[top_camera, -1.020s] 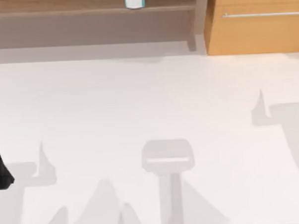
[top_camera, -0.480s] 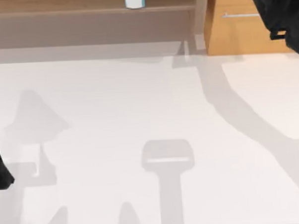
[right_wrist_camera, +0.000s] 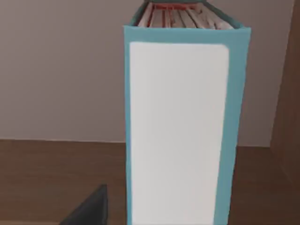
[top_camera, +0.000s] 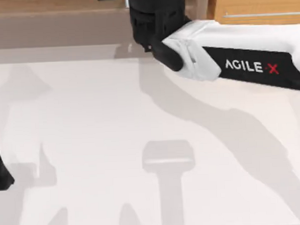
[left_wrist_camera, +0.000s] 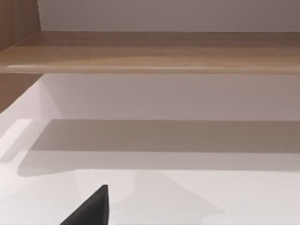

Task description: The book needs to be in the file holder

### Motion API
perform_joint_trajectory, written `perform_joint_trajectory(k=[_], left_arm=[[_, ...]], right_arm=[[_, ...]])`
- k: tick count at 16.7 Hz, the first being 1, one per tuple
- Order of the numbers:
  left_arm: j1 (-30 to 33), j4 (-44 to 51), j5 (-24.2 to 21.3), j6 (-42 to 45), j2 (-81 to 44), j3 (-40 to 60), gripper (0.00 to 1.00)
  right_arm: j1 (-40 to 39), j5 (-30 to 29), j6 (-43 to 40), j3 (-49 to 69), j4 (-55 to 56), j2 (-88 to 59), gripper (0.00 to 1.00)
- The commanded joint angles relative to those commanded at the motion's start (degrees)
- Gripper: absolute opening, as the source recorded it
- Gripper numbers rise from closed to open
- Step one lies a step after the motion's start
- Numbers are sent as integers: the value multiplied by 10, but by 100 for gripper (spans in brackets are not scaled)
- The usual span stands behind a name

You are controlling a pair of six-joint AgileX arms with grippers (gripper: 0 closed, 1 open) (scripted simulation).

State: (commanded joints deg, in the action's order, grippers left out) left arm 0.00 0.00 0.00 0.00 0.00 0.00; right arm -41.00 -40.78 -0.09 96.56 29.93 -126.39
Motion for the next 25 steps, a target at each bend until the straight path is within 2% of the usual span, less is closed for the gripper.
perform_joint_trajectory(k=[5, 22, 25], left_arm=[[0, 0, 0, 0, 0, 0, 100], [0, 0, 0, 0, 0, 0, 100], [0, 0, 0, 0, 0, 0, 100]], right_arm=[[-9, -31, -4, 76, 22, -96, 100], [6, -17, -4, 142, -7, -133, 100], [6, -17, -4, 142, -7, -133, 77]])
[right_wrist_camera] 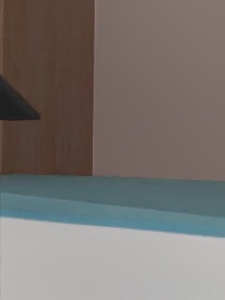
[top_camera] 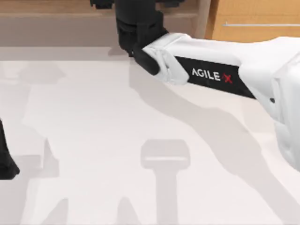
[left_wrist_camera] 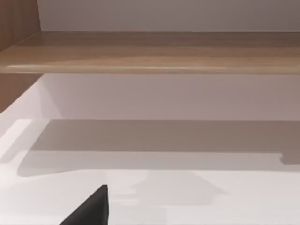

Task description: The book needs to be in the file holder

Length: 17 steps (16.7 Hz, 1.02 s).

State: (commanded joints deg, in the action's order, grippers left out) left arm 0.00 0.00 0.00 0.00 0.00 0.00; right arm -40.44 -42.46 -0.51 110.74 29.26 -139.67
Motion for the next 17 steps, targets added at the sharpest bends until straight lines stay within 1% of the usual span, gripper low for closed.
perform_joint_trajectory(k=[10, 11, 17], left_arm=[[0, 0, 0, 0, 0, 0, 100], [0, 0, 0, 0, 0, 0, 100], [0, 0, 0, 0, 0, 0, 100]], right_arm=[[0, 0, 0, 0, 0, 0, 2], [0, 0, 0, 0, 0, 0, 0], [0, 0, 0, 0, 0, 0, 0]])
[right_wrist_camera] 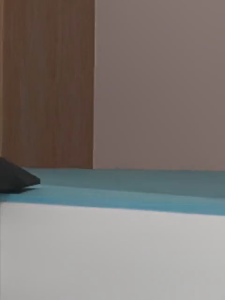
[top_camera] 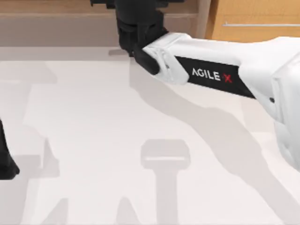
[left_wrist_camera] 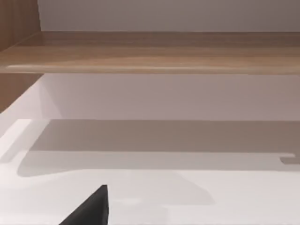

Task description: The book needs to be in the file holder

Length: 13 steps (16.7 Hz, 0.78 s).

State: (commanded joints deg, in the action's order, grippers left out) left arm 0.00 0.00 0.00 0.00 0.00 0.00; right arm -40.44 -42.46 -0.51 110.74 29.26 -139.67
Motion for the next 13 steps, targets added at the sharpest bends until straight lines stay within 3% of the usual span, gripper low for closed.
perform_joint_trajectory(k=[13], left_arm=[[0, 0, 0, 0, 0, 0, 100]], right_arm=[[-2, 2, 2, 14, -26, 11, 0]])
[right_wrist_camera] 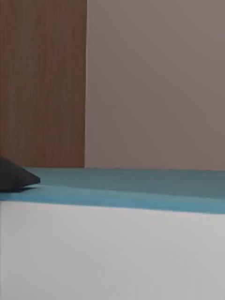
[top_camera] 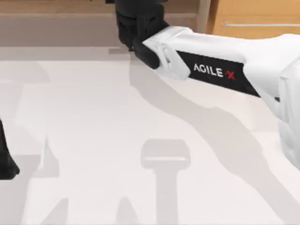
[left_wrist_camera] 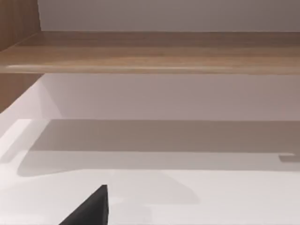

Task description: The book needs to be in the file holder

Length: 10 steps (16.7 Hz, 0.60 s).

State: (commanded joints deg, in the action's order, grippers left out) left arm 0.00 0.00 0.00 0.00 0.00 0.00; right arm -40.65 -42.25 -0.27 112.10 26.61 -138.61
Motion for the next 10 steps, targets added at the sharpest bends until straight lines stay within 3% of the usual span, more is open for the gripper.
perform_joint_trajectory(k=[5, 10], left_arm=[[0, 0, 0, 0, 0, 0, 100], [0, 0, 0, 0, 0, 0, 100]], right_arm=[[-1, 59, 27, -89, -12, 82, 0], [1, 186, 97, -261, -33, 228, 0]])
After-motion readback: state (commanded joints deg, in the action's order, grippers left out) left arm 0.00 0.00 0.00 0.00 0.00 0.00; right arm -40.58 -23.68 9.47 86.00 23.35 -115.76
